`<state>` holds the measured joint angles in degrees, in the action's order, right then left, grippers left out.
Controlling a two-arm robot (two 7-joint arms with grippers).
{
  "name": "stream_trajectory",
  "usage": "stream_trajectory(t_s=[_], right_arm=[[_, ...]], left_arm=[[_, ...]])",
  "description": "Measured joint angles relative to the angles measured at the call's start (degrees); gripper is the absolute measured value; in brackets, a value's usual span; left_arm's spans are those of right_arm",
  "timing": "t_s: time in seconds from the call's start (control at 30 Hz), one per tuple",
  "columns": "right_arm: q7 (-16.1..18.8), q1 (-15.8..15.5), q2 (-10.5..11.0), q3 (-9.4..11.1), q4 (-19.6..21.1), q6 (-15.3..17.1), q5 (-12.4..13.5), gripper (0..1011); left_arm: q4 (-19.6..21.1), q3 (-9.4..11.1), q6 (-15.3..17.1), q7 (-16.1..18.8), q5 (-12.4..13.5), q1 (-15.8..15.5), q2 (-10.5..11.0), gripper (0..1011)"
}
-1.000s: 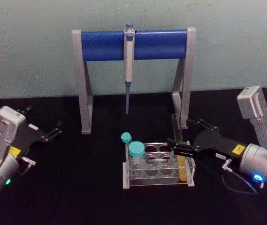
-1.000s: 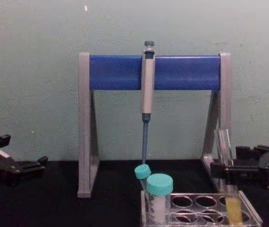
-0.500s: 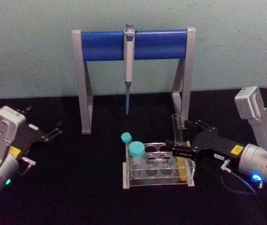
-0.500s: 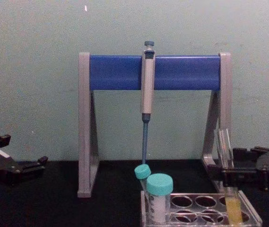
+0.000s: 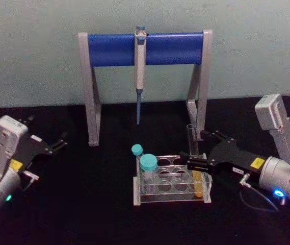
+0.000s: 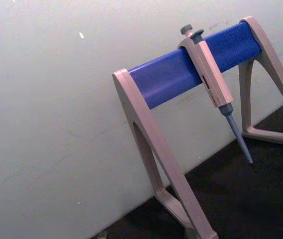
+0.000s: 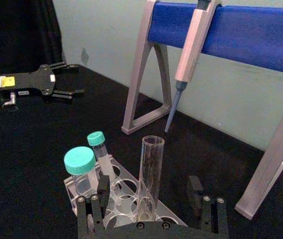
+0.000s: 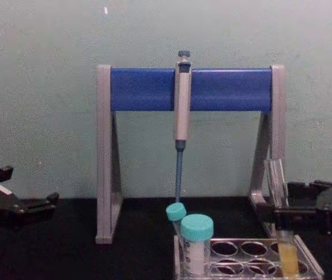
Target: Pick up the test tube from the test tube rack, shake it, then place it back into the test tube rack.
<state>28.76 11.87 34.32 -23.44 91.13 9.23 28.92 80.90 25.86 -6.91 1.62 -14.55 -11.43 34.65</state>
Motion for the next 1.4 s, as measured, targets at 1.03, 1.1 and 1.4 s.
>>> stream_trajectory(t_s=[1.03,1.1,1.4], right_arm=[[0.00,-0.02,0.00,0.07,0.04,-0.02,-0.03,267],[0.00,-0.03,0.00,0.07,0.04,-0.02,-0.03,230],[0.00,-0.02,-0.01,0.07,0.04,-0.02,-0.03,228]], left_arm=[[0.00,0.00,0.00,0.00,0.00,0.00,0.00,1001],[0.00,0.00,0.00,0.00,0.00,0.00,0.00,1001],[0.00,0.00,0.00,0.00,0.00,0.00,0.00,1001]])
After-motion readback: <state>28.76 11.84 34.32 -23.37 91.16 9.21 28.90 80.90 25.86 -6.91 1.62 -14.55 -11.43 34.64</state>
